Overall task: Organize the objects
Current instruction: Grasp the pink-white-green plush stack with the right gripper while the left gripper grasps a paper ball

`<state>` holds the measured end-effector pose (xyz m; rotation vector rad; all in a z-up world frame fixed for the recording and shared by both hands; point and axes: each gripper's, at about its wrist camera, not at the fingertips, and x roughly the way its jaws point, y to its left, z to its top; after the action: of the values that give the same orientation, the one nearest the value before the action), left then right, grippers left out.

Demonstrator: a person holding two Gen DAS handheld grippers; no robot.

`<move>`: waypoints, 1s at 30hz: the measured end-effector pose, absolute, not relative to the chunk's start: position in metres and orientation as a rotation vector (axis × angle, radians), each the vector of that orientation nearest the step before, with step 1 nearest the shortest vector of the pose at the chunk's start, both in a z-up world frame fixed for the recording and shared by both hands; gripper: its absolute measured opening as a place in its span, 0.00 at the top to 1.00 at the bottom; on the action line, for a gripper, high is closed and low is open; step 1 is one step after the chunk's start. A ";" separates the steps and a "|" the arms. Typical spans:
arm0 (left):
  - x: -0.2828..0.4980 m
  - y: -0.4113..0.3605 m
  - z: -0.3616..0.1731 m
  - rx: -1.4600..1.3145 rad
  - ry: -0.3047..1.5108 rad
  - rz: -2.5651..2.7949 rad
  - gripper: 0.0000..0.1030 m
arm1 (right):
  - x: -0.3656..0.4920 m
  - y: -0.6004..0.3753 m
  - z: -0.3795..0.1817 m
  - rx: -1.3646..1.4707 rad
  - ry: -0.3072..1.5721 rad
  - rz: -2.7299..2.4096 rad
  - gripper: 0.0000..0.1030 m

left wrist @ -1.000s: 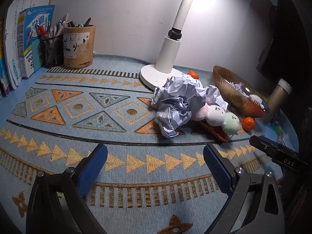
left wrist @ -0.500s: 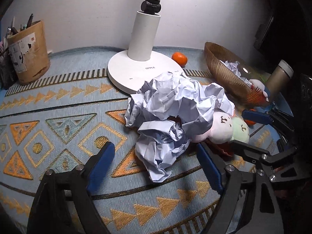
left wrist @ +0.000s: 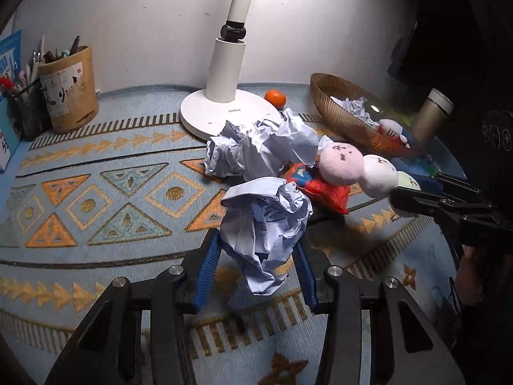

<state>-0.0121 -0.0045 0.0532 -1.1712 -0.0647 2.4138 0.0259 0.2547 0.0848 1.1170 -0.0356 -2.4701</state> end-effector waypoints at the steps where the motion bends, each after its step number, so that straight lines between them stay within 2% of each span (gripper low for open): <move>1: -0.003 -0.008 0.053 -1.181 -0.071 2.419 0.59 | 0.037 0.259 0.087 1.111 -0.053 -2.482 0.56; 4: 0.020 -0.014 0.048 -1.192 -0.094 2.421 0.59 | 0.066 0.263 0.079 1.155 -0.070 -2.489 0.56; 8: 0.038 -0.015 0.034 -1.232 -0.111 2.415 0.59 | 0.090 0.252 0.047 1.263 0.043 -2.535 0.56; 12: 0.045 -0.008 0.023 -1.254 -0.068 2.434 0.59 | 0.094 0.243 0.025 1.324 0.057 -2.527 0.56; 14: 0.049 -0.005 0.020 -1.250 -0.057 2.436 0.54 | 0.097 0.241 0.019 1.350 0.069 -2.498 0.51; 15: 0.050 -0.007 0.018 -1.252 -0.061 2.439 0.48 | 0.098 0.241 0.018 1.356 0.066 -2.478 0.42; 17: 0.051 -0.010 0.016 -1.266 -0.080 2.432 0.41 | 0.103 0.243 0.019 1.336 0.055 -2.456 0.35; 19: 0.052 -0.013 0.016 -1.286 -0.100 2.423 0.15 | 0.106 0.245 0.021 1.329 0.058 -2.439 0.35; 20: 0.054 -0.015 0.017 -1.287 -0.101 2.430 0.11 | 0.106 0.244 0.022 1.327 0.071 -2.444 0.35; 21: 0.056 -0.017 0.018 -1.279 -0.099 2.443 0.08 | 0.105 0.245 0.022 1.322 0.082 -2.451 0.35; 26: 0.052 -0.021 0.018 -1.280 -0.146 2.433 0.08 | 0.096 0.246 0.021 1.327 0.078 -2.428 0.35; 30: 0.046 -0.012 0.016 -1.281 -0.105 2.450 0.09 | 0.092 0.235 0.018 1.325 0.126 -2.426 0.35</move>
<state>0.0457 -0.0120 0.0159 -1.2814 -0.1050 2.4499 0.0919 0.2353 0.0183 1.3249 0.1265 -2.4261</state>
